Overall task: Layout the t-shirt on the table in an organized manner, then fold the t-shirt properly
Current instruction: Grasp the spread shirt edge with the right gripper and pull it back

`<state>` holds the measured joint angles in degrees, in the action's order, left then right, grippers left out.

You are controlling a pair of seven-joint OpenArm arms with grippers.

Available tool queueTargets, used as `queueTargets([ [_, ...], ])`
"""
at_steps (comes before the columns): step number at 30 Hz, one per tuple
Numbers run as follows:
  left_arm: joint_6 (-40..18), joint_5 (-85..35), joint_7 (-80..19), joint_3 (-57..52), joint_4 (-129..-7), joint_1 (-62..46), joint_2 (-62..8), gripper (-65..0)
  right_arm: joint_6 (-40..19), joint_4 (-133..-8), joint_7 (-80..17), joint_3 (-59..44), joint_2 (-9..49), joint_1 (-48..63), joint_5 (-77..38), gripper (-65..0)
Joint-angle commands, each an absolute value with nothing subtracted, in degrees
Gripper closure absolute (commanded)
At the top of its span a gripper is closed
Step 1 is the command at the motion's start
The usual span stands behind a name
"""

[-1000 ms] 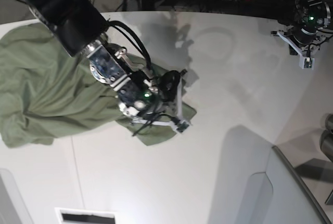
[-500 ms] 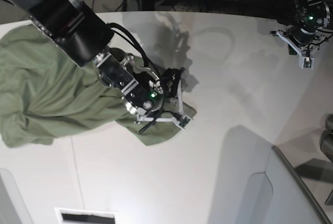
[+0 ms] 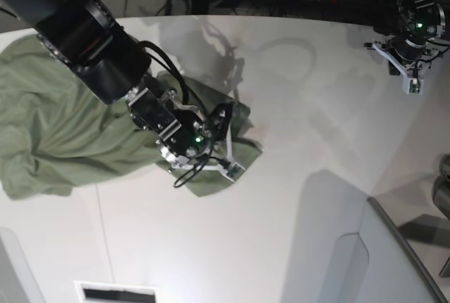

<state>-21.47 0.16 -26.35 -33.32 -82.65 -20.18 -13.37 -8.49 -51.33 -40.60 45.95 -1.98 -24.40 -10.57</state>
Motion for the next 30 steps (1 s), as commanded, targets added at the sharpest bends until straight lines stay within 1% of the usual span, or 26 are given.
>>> queueTargets([
  [1, -21.3, 0.0, -25.5, -33.6, -83.7, -20.2, -14.3, 0.0, -8.5, -52.4, -40.0, 45.6, -2.8, -26.1, -10.7, 0.0],
  [3, -21.3, 0.0, -25.5, -33.6, -83.7, -20.2, -14.3, 0.0, -8.5, -52.5, -40.0, 45.6, -2.8, -26.2, -10.7, -1.1],
  [4, -21.3, 0.0, -25.5, -33.6, -83.6, -20.2, -14.3, 0.0, -8.5, -53.1, -40.1, 45.6, -2.7, -26.5, -10.7, 0.0],
  [6, -21.3, 0.0, -25.5, -33.7, -83.6, -20.2, -14.3, 0.0, -8.5, -55.2, -41.4, 45.5, -2.0, -26.9, -10.7, 0.0],
  [9, -21.3, 0.0, -25.5, -33.8, -83.5, -20.2, -14.3, 0.0, -8.5, -58.2, -43.0, 45.0, 0.9, -29.8, -10.7, 0.0],
  [10, -21.3, 0.0, -25.5, -33.8, -83.5, -20.2, -14.3, 0.0, -8.5, -58.2, -42.8, 43.0, 2.2, -31.3, -10.7, 0.0],
  [12, -21.3, 0.0, -25.7, -33.8, -83.7, -20.2, -14.3, 0.0, -8.5, -57.7, -41.7, 35.6, 4.4, -34.1, -10.7, 0.0],
  [15, -21.3, 0.0, -25.8, -33.7, -83.7, -20.3, -14.3, 0.0, -8.5, -55.8, -33.5, 24.6, 8.7, -37.1, -10.5, 0.0],
  [18, -21.3, 0.5, -25.8, -33.7, -83.7, -20.3, -14.3, 0.0, -8.5, -48.7, -25.5, 16.8, 11.4, -40.0, -8.0, -0.9],
  [19, -21.3, 0.5, -25.8, -33.7, -83.7, -20.4, -14.3, 0.0, -8.5, -44.8, -24.6, 14.8, 11.5, -41.5, -6.0, -4.4],
  [20, -21.3, 0.6, -25.8, -33.7, -83.7, -20.4, -14.3, 0.0, -8.5, -41.6, -24.7, 13.6, 11.6, -42.8, -4.1, -9.3],
  [23, -21.3, 0.6, -25.9, -33.6, -83.7, -20.1, -14.3, 0.0, -8.7, -36.1, -24.8, 13.8, 11.3, -44.7, 1.1, -29.7],
  [25, -21.3, 0.6, -25.9, -33.6, -83.9, -20.1, -14.2, 0.0, -8.7, -36.4, -24.9, 14.3, 10.3, -44.0, 3.3, -39.6],
  [26, -21.3, 0.6, -25.9, -33.6, -84.1, -20.0, -14.2, 0.0, -8.8, -37.5, -25.8, 14.3, 10.1, -43.1, 3.8, -42.5],
  [27, -21.3, 0.5, -25.9, -33.6, -84.4, -20.0, -14.2, 0.0, -8.8, -39.1, -26.8, 14.2, 10.0, -42.2, 3.8, -42.8],
  [30, -21.3, 0.0, -25.9, -33.6, -85.5, -19.9, -14.2, 0.0, -8.9, -49.7, -30.6, 14.1, 9.8, -36.6, 3.6, -39.2],
])
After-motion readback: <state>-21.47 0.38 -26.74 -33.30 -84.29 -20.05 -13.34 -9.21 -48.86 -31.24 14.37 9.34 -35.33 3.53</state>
